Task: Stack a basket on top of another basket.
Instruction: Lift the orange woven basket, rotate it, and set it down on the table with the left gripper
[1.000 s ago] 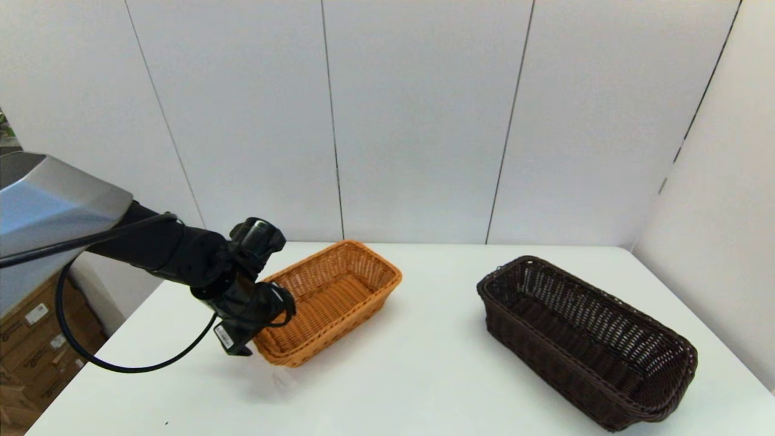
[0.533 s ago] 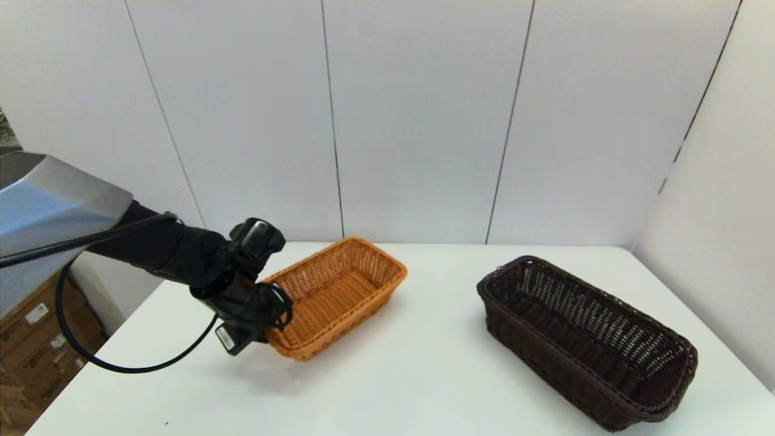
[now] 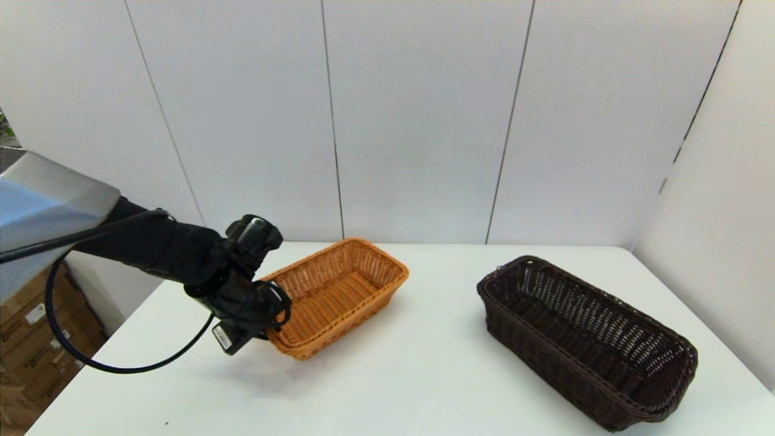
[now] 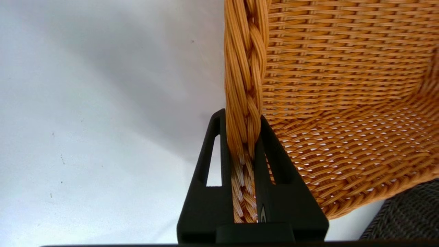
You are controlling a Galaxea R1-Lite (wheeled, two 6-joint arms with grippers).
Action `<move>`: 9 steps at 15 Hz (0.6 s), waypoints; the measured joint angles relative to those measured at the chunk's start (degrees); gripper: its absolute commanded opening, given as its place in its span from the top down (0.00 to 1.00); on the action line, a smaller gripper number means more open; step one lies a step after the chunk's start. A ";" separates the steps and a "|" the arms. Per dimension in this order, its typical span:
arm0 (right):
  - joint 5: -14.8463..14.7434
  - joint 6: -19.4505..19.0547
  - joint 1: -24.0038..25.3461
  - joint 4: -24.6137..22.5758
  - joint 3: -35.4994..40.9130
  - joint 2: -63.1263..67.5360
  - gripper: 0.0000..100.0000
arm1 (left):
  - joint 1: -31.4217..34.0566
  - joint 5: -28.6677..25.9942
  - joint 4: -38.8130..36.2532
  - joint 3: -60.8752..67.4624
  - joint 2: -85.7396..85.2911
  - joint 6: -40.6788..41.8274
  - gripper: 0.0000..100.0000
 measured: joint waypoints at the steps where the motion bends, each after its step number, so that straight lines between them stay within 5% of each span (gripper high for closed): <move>1: 0.00 -0.02 0.00 0.00 0.00 0.00 0.00 | 0.00 -0.46 0.00 0.04 -0.71 0.00 1.00; 9: -0.02 -0.02 0.00 0.00 0.00 0.00 0.00 | 0.09 -12.13 -0.83 4.36 -10.80 0.24 1.00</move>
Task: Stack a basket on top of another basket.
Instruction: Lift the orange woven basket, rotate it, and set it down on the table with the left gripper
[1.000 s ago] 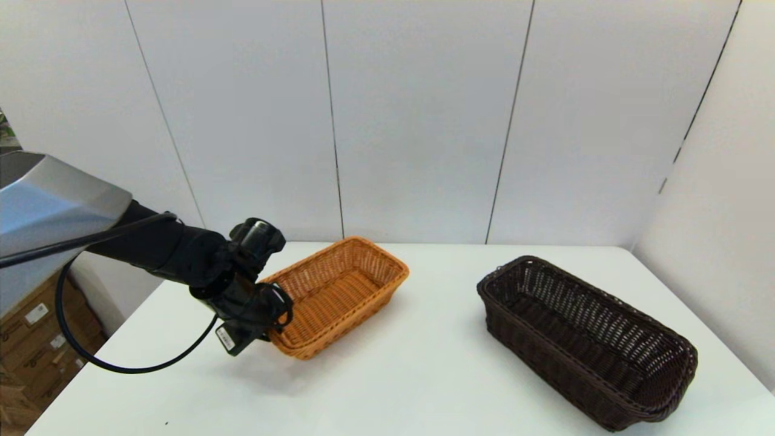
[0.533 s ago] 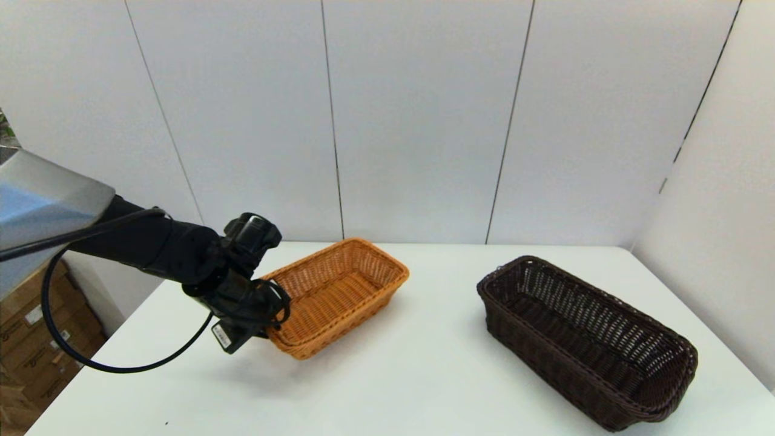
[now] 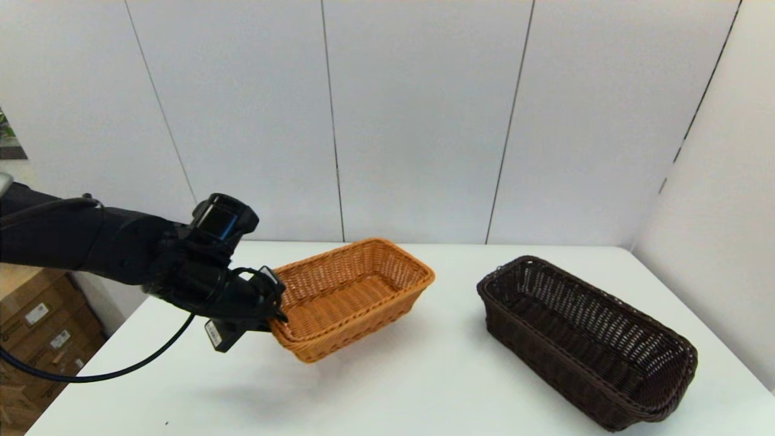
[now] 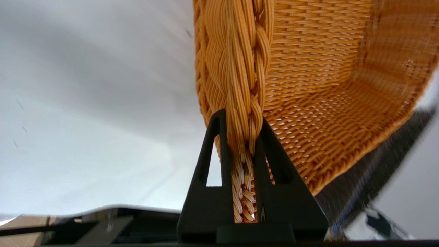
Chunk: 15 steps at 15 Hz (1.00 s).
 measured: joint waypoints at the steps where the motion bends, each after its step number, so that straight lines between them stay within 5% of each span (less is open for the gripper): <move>1: 0.00 0.02 0.00 0.00 0.00 0.00 0.00 | 0.00 -0.38 -0.80 1.01 -1.02 0.11 1.00; 15: 0.00 0.02 0.00 -0.02 0.00 0.00 0.00 | 2.07 -14.76 2.23 11.91 -10.86 24.87 1.00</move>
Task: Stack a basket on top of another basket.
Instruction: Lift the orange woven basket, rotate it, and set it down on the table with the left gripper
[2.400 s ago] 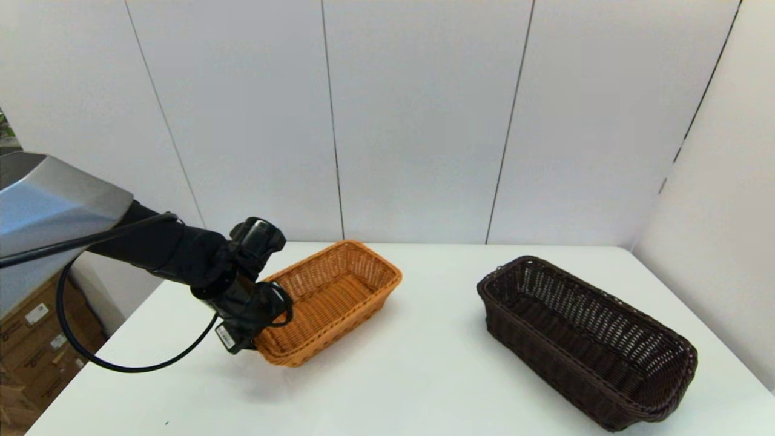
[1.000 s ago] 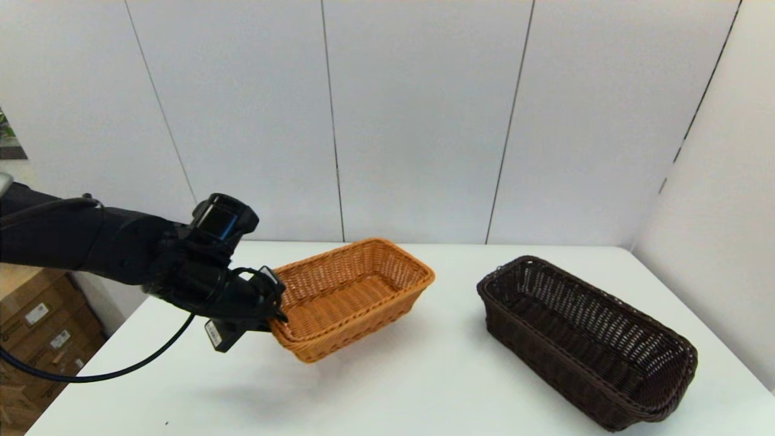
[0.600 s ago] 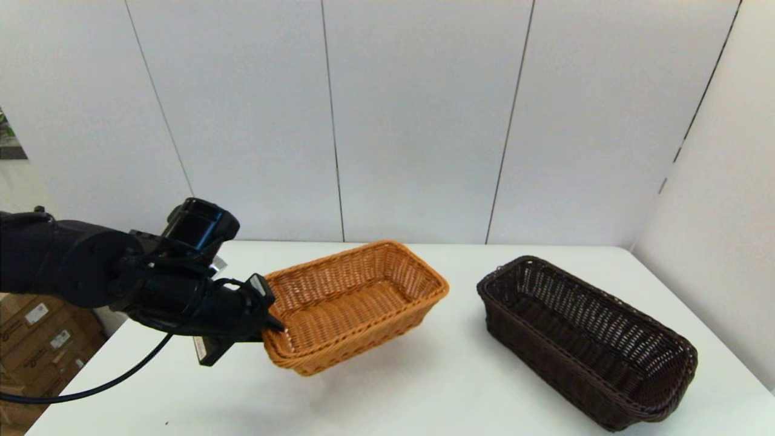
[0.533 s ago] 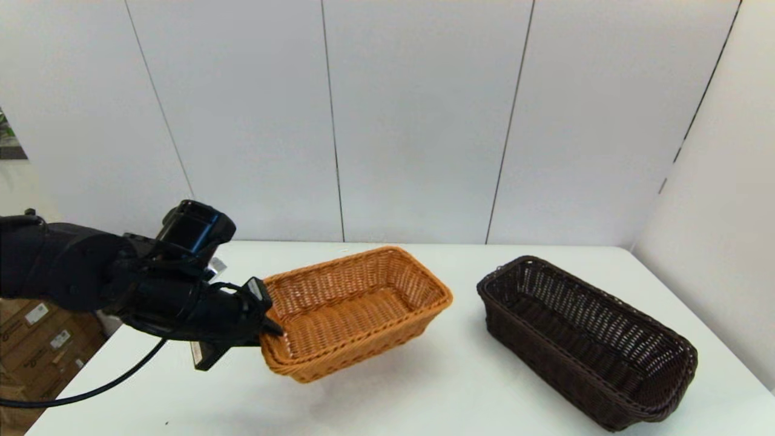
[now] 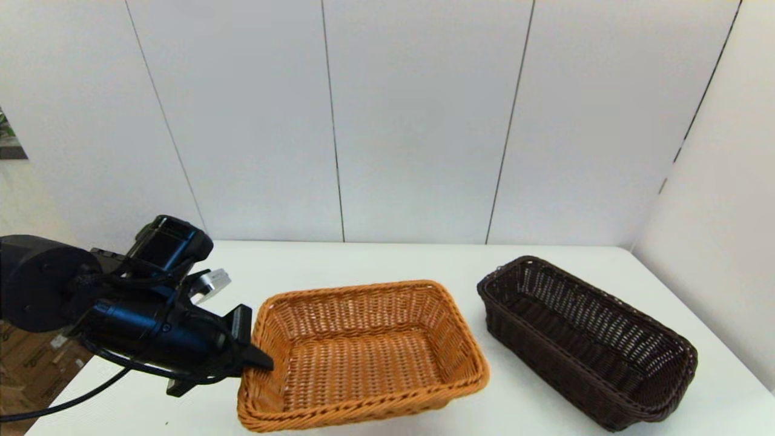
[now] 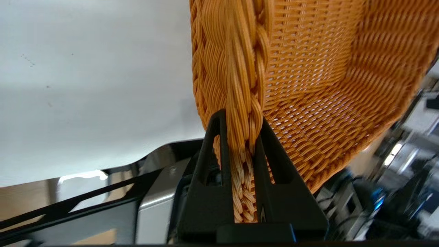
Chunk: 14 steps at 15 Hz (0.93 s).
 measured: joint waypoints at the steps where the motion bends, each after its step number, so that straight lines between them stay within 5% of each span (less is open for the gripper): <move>1: 0.02 -0.02 0.00 0.02 0.00 0.00 0.00 | 0.41 -0.12 0.39 -0.41 0.48 1.27 1.00; 14: 0.02 -0.02 0.00 0.02 0.00 0.00 0.00 | 9.80 -10.56 28.70 -20.60 10.23 37.07 1.00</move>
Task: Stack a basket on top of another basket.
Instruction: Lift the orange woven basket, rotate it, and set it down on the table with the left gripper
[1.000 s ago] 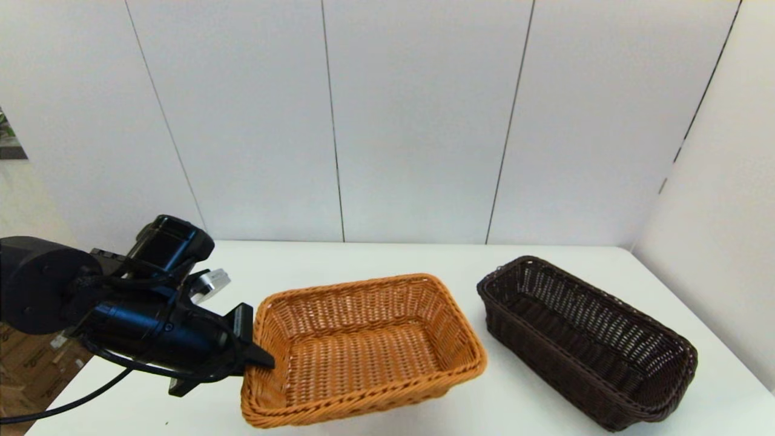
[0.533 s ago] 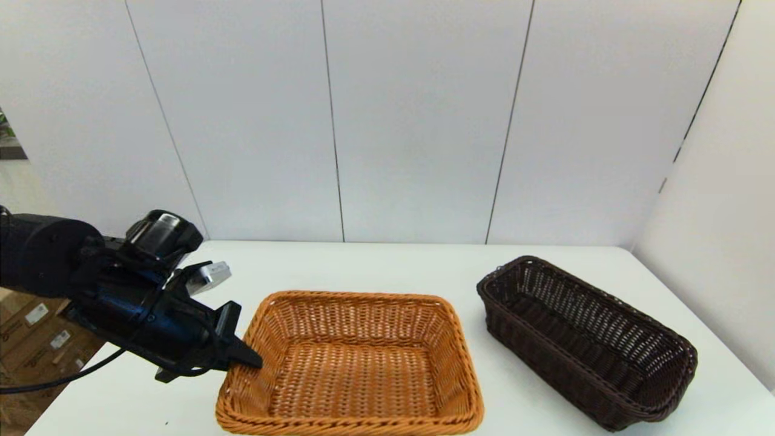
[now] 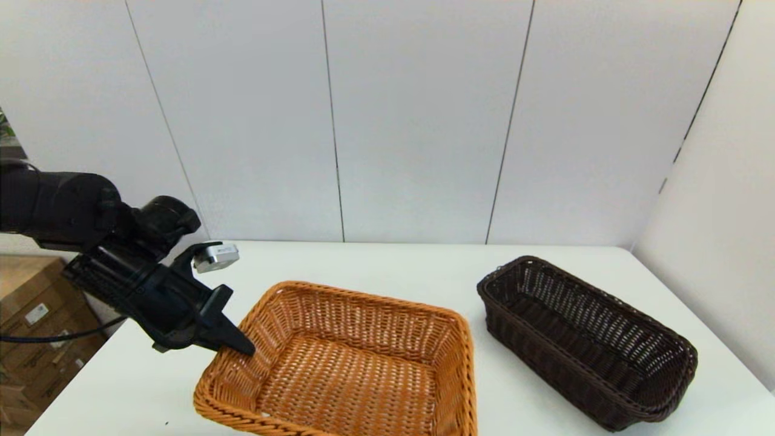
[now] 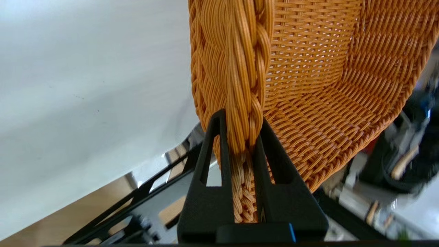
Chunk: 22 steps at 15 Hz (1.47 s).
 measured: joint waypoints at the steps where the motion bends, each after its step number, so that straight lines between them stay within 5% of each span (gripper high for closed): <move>1: 0.00 0.02 0.00 0.00 0.00 0.00 0.00 | 0.23 -0.12 1.02 -1.26 1.24 1.08 1.00; 12: 0.00 0.02 0.00 0.00 0.00 0.00 0.00 | 0.45 1.05 -6.53 -2.91 10.40 1.48 1.00; 22: 0.00 0.02 0.00 -0.02 0.00 0.00 0.00 | -2.23 1.26 -18.03 -1.82 13.56 -10.29 1.00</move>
